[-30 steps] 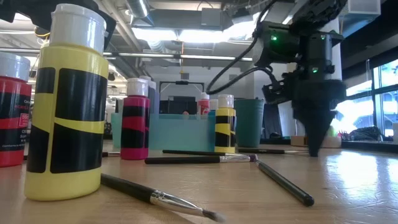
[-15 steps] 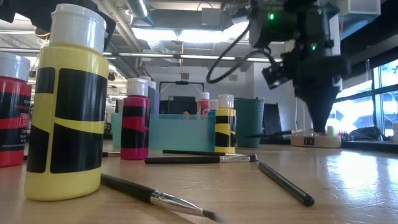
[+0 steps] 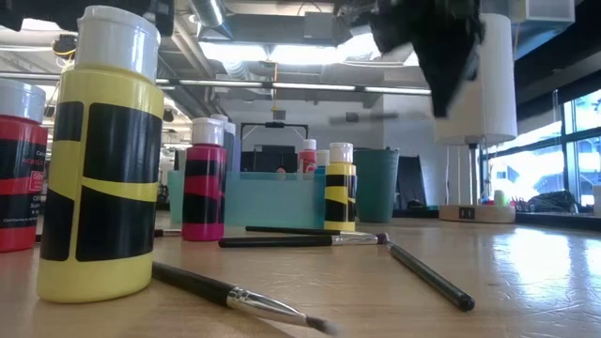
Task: Pick & Place Paint Supplies
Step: Put the black paint brush into the dark green cup
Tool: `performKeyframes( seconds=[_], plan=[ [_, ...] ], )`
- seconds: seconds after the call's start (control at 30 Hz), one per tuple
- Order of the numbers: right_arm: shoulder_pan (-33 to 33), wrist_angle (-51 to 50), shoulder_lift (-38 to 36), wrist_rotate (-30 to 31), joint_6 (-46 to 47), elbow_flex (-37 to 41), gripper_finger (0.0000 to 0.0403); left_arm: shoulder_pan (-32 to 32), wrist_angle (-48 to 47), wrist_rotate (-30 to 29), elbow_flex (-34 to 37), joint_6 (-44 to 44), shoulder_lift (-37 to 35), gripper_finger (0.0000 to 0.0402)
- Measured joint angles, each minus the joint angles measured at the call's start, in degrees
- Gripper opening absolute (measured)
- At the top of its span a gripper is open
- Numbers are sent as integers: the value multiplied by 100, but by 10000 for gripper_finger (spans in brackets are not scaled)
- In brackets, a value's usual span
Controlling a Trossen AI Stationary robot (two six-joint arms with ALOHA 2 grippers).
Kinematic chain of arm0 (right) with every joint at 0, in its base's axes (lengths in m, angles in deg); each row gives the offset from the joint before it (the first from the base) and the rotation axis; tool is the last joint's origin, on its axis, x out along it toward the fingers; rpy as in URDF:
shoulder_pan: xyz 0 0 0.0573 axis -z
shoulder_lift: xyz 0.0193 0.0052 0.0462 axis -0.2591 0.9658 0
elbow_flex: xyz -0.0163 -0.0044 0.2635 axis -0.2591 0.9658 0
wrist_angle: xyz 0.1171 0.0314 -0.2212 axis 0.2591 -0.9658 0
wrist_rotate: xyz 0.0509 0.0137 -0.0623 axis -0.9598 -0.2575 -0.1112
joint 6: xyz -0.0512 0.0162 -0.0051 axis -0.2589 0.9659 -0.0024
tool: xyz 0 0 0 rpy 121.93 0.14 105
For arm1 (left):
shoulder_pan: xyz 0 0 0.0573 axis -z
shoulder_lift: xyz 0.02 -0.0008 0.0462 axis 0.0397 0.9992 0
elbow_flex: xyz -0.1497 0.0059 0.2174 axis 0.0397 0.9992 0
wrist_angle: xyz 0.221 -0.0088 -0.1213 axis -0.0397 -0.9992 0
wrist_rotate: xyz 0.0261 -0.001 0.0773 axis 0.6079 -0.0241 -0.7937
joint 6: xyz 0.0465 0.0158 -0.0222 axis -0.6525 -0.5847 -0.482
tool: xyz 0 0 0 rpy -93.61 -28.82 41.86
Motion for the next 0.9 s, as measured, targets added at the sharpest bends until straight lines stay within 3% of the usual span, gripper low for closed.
performKeyframes(
  seconds=[0.1, 0.33, 0.4, 0.67, 0.9],
  plan=[
    [-115, 141, -3, 179, 143, -308, 0, 158, 67, -784, 0, -977, 0, 86],
    [-194, 709, -3, 802, 132, -424, 0, 818, 778, -4416, 0, -3982, 22, 86],
    [-193, 843, -3, 1064, 130, -424, 0, 954, 1179, -4989, -2, -4685, 22, 86],
    [-146, 2350, -3, 1300, -188, -424, 0, 1061, 1586, -5294, -2, -6248, 37, 86],
    [-114, 2888, -3, 870, -230, -427, 0, 893, 1623, -5677, -2, -7465, 216, 86]
  ],
)
